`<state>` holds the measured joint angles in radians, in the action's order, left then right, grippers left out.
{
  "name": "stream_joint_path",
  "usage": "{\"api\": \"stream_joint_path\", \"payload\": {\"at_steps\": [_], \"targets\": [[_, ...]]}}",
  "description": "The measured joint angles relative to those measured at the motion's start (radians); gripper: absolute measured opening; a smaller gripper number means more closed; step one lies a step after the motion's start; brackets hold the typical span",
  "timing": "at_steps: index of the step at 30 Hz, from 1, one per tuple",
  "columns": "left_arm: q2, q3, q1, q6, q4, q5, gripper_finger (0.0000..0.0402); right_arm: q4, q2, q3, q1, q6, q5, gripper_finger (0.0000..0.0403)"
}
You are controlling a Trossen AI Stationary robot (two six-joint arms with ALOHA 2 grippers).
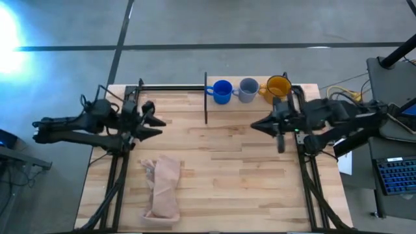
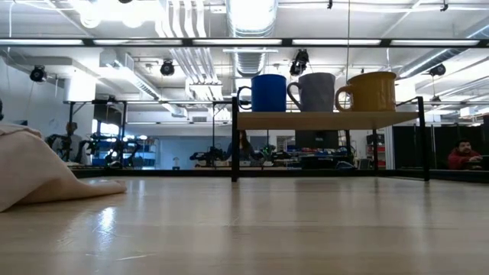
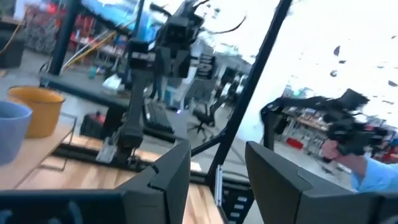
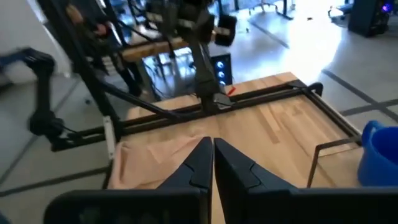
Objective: Stack small to large cups/mugs on shelf
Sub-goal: Return to Home Position
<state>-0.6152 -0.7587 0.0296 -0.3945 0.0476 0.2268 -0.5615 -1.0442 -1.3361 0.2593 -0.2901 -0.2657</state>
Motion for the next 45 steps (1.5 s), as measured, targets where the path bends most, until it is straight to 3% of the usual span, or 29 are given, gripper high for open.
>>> {"api": "stream_joint_path", "payload": {"at_steps": [5, 9, 20, 25, 33, 37, 40, 45], "targets": [[0.142, 0.212, 0.002, -0.018, 0.123, 0.000, 0.0140, 0.112, 0.215, 0.235, -0.020, -0.021, 0.004, 0.0009], [0.269, 0.311, 0.001, -0.025, 0.190, 0.001, 0.0140, 0.281, 0.393, 0.421, -0.019, 0.035, 0.038, 0.0009], [0.596, 0.533, 0.001, -0.033, 0.218, -0.031, 0.0140, 0.370, 0.715, 0.723, -0.020, 0.074, 0.029, 0.0009], [0.574, 0.622, 0.001, -0.060, 0.298, -0.075, 0.0140, 0.456, 0.842, 0.848, -0.020, 0.119, 0.036, 0.0009], [0.586, 0.746, 0.002, -0.124, 0.281, -0.125, 0.0140, 0.479, 1.034, 1.037, -0.020, 0.119, 0.001, 0.0009], [0.583, 0.749, 0.002, -0.125, 0.125, -0.124, 0.0140, 0.378, 1.039, 1.108, -0.020, 0.079, -0.038, 0.0009], [0.585, 0.749, 0.002, -0.157, -0.014, -0.121, 0.0140, 0.381, 1.029, 1.168, -0.020, -0.063, -0.137, 0.0009], [0.540, 0.750, 0.002, -0.172, -0.014, -0.151, 0.0140, 0.361, 1.042, 1.252, -0.020, -0.167, -0.331, 0.0009]]}}
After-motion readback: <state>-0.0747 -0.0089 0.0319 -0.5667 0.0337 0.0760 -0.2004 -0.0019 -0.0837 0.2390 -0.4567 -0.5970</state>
